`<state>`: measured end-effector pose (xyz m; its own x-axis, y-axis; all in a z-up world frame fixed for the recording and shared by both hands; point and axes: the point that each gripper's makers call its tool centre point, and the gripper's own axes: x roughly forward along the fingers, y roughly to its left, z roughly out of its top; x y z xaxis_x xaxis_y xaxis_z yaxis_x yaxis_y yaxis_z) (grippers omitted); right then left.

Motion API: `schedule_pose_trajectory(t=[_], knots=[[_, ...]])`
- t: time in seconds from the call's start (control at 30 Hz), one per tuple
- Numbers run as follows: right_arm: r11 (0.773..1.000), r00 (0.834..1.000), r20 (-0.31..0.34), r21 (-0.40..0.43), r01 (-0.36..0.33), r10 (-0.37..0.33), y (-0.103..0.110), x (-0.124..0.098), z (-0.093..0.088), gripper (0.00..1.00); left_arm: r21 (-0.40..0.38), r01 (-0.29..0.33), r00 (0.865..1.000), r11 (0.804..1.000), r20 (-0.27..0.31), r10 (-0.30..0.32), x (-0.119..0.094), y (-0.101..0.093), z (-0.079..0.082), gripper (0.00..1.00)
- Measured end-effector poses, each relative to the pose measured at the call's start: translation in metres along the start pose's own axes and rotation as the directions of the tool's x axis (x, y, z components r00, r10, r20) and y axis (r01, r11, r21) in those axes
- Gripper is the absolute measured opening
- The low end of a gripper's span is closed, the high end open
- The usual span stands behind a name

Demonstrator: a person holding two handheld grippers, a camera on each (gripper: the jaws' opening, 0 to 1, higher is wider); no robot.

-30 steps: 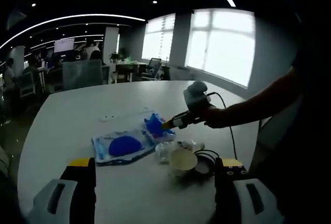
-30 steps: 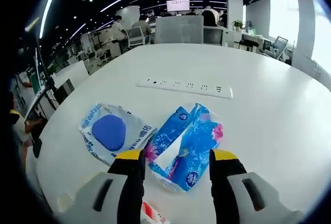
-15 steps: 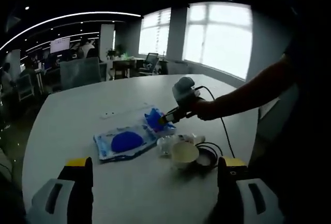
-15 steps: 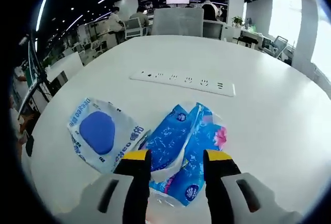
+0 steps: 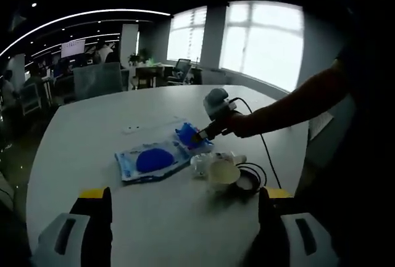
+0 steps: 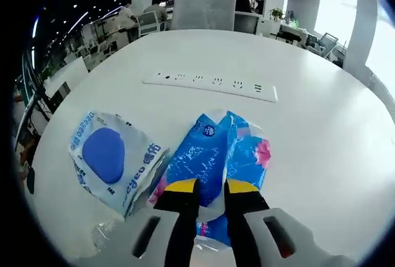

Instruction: Arrange the tabletop items into an orderly group along one side of the table until the central work area is clear of visible clutter.

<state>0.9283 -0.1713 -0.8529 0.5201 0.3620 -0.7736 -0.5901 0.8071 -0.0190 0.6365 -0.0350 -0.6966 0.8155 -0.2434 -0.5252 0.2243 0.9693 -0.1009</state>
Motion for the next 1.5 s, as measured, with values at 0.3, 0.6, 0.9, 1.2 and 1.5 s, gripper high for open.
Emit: schedule_pose_trajectory(t=[0.3, 0.6, 0.9, 1.2, 1.5], knots=[[1.0, 1.0, 0.006, 0.015, 0.015, -0.015, -0.002, -0.002, 0.003, 0.0, 0.003, 0.01, 1.0, 1.0, 0.0, -0.01, 0.001, 0.005, 0.0, 0.97], [0.999, 0.999, 0.039, 0.027, 0.023, -0.024, -0.005, -0.012, 0.012, 0.0, 0.014, 0.016, 1.0, 1.0, 0.01, -0.016, 0.003, 0.005, 0.003, 0.97], [0.999, 0.996, 0.089, 0.044, 0.01, -0.014, -0.012, -0.027, 0.027, 0.0, 0.026, 0.031, 0.999, 0.999, 0.015, -0.031, 0.009, -0.001, 0.007, 0.97], [0.999, 0.994, 0.109, 0.038, -0.025, 0.021, -0.021, -0.046, 0.031, 0.0, 0.034, 0.023, 0.999, 0.999, 0.029, -0.024, 0.012, -0.001, 0.013, 0.97], [0.998, 0.991, 0.12, 0.007, -0.06, 0.059, -0.034, -0.067, 0.028, 0.0, 0.046, 0.027, 0.999, 0.999, 0.035, -0.029, 0.018, -0.006, 0.018, 0.97]])
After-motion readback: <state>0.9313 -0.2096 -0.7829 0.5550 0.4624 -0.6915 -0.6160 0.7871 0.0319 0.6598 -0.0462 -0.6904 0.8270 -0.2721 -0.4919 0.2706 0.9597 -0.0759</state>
